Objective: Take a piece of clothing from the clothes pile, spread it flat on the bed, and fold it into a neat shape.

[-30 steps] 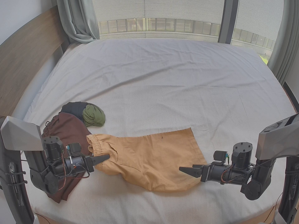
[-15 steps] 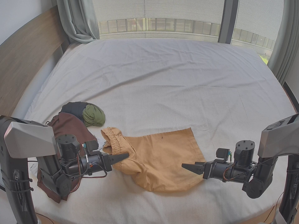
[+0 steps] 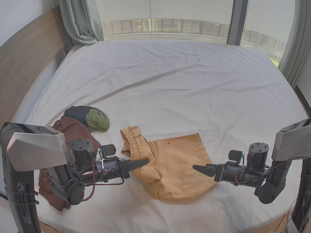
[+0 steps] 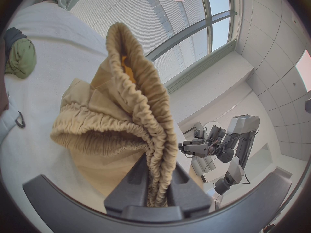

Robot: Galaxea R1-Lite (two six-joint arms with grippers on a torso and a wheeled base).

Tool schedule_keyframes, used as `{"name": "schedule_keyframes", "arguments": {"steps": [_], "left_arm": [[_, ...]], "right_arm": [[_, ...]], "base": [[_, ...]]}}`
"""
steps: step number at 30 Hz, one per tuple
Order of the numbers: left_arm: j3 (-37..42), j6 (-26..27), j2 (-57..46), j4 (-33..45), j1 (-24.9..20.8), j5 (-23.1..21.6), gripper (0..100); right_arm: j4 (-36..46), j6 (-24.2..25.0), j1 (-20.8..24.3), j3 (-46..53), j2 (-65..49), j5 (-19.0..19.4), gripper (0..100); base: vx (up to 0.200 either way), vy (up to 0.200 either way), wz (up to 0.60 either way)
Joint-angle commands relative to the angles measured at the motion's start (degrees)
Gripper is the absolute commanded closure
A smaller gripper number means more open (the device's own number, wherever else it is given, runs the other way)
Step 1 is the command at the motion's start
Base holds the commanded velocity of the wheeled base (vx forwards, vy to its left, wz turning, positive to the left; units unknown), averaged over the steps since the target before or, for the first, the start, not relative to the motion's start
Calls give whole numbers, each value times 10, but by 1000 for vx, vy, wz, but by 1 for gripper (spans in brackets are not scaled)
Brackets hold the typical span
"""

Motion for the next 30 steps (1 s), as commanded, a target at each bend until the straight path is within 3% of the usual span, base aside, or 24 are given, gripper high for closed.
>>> {"name": "schedule_keyframes", "arguments": {"steps": [1, 13, 23, 30], "left_arm": [[-21, -12, 9, -1, -17, 0, 100], [-95, -55, 62, 2, -53, 3, 100], [-138, -98, 85, 4, -86, 2, 100], [-162, -100, 120, 4, -101, 2, 100]], "right_arm": [[-1, 0, -12, -2, -1, 0, 0], [1, -29, -68, -15, 4, 0, 0], [1, -29, -84, -27, 7, -1, 0], [1, -27, -91, -32, 7, 0, 0]], "base": [[0, 0, 0], [0, 0, 0], [0, 0, 0], [0, 0, 0]]}}
